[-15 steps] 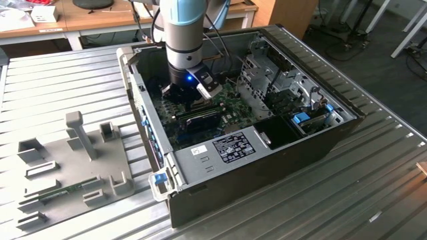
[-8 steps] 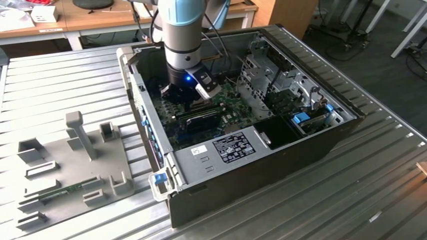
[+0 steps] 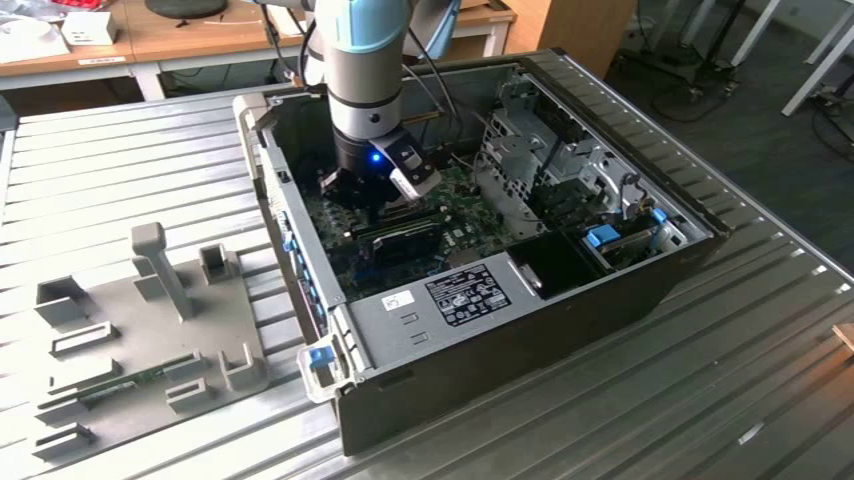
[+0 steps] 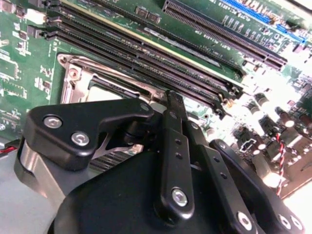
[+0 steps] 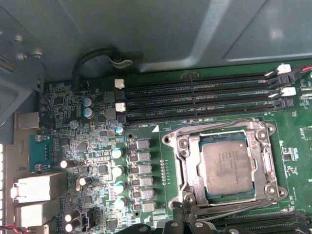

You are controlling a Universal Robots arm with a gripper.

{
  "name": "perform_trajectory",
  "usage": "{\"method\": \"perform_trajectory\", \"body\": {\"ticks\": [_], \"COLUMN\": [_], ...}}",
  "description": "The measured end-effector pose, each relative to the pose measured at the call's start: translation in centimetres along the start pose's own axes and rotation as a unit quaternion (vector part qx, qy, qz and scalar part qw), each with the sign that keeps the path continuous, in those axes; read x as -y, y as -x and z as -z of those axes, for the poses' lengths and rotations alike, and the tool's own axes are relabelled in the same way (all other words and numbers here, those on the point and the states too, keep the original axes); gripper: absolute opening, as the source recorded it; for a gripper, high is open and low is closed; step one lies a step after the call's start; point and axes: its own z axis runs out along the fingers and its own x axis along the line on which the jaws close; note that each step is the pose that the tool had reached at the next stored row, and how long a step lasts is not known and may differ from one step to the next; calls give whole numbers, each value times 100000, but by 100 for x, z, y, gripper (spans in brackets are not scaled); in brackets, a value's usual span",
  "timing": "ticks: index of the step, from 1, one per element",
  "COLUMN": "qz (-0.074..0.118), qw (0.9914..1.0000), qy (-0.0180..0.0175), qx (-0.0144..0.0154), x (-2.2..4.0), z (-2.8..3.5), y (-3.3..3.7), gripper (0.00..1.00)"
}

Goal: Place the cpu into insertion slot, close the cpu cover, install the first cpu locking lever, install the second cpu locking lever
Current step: 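Install the second cpu locking lever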

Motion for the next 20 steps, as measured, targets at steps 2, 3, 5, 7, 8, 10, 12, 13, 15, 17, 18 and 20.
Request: {"method": "perform_trajectory", "body": {"ticks": [2,3,5,7,8,10,12,13,15,17,18,20], "qz": [11,14,17,9,-2,-10,10,37,123,227,296,460], "qw": [100000,100000,100000,100000,100000,100000,99999,99999,99999,99999,99999,99998], "qy": [16,19,20,116,195,290,335,344,361,393,408,435], "qx": [-3,-5,-5,-21,-28,-28,-31,-39,-53,-71,-81,-99], "x": [0,0,0,1,1,0,0,0,0,0,0,0], "z": [0,0,0,1,0,1,1,2,3,3,3,3], "y": [0,0,0,0,0,0,0,0,0,0,0,0], "gripper": [10,10,10,10,10,10,10,10,10,10,10,10]}}
